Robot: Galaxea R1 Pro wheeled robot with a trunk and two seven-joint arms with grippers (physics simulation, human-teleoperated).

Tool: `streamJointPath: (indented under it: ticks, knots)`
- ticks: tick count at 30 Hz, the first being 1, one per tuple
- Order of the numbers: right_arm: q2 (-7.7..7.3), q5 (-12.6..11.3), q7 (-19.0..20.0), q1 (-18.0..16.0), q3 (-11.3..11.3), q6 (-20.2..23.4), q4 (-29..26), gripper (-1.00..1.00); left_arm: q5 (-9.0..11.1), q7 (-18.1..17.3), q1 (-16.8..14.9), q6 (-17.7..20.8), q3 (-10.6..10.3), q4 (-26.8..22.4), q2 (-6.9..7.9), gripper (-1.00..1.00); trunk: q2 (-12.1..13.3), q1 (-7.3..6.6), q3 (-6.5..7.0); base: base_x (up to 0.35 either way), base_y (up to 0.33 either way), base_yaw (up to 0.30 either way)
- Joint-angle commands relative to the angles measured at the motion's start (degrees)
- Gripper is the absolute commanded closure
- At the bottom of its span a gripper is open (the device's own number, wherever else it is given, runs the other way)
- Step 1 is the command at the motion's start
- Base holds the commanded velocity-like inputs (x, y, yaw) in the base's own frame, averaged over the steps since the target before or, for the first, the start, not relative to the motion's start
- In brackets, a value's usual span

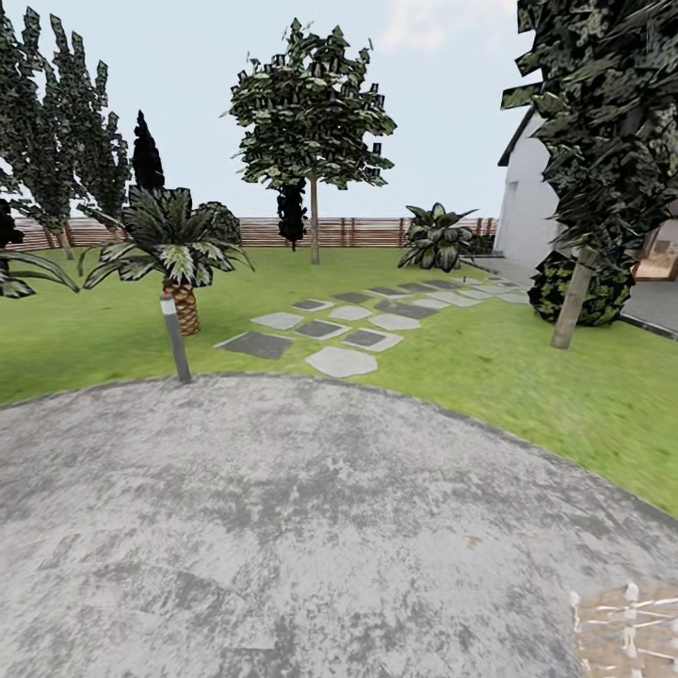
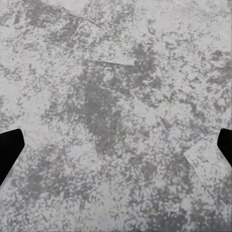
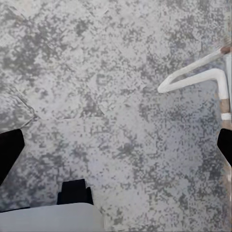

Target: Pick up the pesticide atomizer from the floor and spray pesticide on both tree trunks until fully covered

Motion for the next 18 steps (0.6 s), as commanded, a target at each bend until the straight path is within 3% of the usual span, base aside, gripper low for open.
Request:
streamJointPath:
  ticks: [1,18]
  knots:
    - [0.0,0.0,0.01,0.0,0.0,-0.01,0.0,-1.0,0.0,-0.02,0.0,0.01,0.0,0.0,0.0,-1.0,0.0,0.0,0.0,0.343,0.177,0.0]
    - [0.0,0.0,0.03,0.0,0.0,0.01,0.0,-1.0,0.0,-0.01,0.0,-0.02,0.0,0.0,0.0,-1.0,0.0,0.0,0.0,0.345,0.139,0.0]
